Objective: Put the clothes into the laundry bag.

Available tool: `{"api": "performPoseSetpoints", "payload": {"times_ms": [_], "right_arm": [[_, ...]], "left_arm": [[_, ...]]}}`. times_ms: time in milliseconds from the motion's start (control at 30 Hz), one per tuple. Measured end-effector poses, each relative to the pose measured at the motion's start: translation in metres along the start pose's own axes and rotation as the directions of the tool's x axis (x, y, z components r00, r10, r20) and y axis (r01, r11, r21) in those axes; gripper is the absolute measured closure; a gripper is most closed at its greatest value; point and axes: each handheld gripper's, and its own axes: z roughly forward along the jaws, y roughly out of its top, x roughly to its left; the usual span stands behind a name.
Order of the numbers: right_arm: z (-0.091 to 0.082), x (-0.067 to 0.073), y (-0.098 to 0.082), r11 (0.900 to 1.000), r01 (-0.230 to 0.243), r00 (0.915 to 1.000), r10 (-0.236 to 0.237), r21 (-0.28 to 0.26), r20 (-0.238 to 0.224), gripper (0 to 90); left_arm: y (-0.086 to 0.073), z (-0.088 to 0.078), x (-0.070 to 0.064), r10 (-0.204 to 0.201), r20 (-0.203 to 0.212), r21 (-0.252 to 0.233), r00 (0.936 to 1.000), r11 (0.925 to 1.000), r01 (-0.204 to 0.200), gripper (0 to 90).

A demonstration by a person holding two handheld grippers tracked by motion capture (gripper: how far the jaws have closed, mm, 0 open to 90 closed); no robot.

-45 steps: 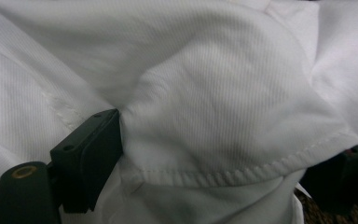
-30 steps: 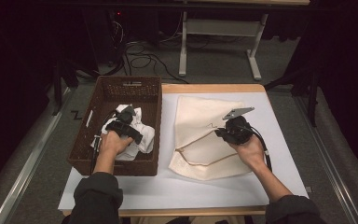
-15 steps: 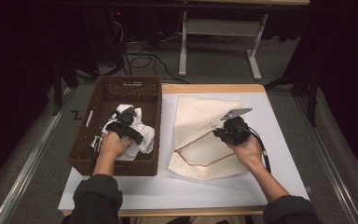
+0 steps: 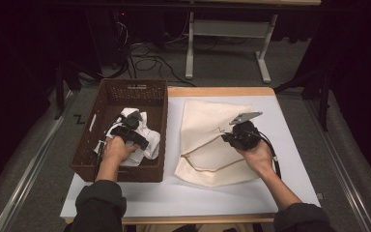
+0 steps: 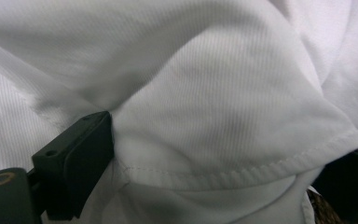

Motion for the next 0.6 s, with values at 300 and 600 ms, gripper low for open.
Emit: {"api": "performPoseSetpoints", "payload": {"times_ms": [300,600], "right_arm": [[-0.0015,-0.0021,-0.0017,1.000,-0.006,1.0000,0.006,-0.004,-0.004,87.0],[-0.0012,-0.0010,-0.0021,1.000,0.000,1.0000,0.000,-0.010,-0.005,87.0]], "left_arm": [[0.0029,-0.0038,-0.0054,0.025,-0.008,0.019,0.9996,0.9995,-0.025,27.0],[0.0057,-0.0076,-0.0080,0.046,-0.023,0.039,0.9987,0.9982,-0.046,48.1]]}}
